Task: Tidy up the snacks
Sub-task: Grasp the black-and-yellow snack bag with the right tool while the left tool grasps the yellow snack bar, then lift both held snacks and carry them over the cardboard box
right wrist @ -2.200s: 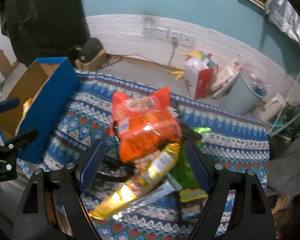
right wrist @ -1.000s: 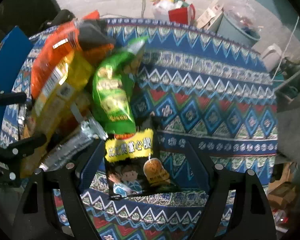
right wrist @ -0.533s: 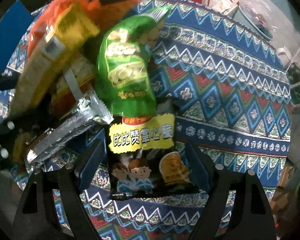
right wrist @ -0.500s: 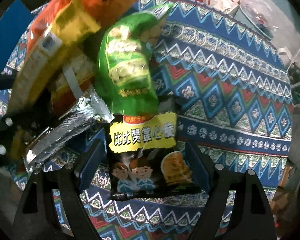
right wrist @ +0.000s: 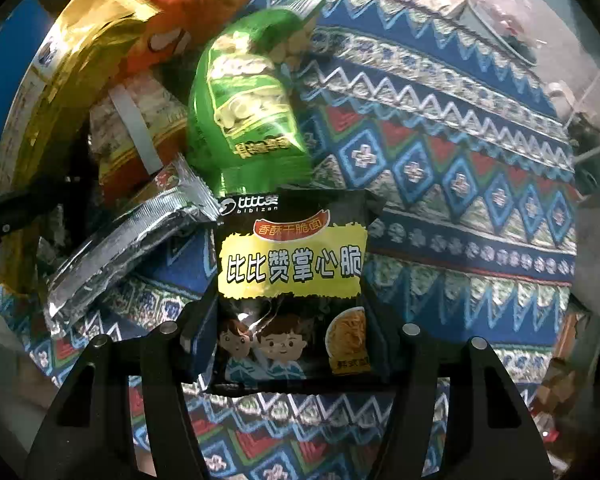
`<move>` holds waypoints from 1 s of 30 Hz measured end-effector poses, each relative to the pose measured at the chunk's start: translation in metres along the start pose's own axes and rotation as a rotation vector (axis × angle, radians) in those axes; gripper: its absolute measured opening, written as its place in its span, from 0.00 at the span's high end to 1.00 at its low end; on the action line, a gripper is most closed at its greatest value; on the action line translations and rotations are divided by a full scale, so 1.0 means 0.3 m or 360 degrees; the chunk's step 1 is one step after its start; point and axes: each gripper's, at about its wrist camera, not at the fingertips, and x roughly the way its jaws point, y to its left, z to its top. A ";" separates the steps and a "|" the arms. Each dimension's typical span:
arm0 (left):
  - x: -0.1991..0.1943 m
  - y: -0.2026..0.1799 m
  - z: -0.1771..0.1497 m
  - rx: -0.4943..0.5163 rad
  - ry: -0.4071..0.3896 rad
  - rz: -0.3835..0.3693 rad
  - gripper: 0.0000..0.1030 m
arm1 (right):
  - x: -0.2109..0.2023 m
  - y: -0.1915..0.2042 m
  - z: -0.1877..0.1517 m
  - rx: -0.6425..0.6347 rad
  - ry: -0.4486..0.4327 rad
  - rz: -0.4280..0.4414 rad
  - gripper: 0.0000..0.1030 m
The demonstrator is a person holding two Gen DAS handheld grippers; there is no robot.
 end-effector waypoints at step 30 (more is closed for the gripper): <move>-0.310 0.211 -0.094 -0.0168 -0.0321 0.0161 0.64 | -0.455 0.139 0.108 0.0015 -0.0577 0.0078 0.40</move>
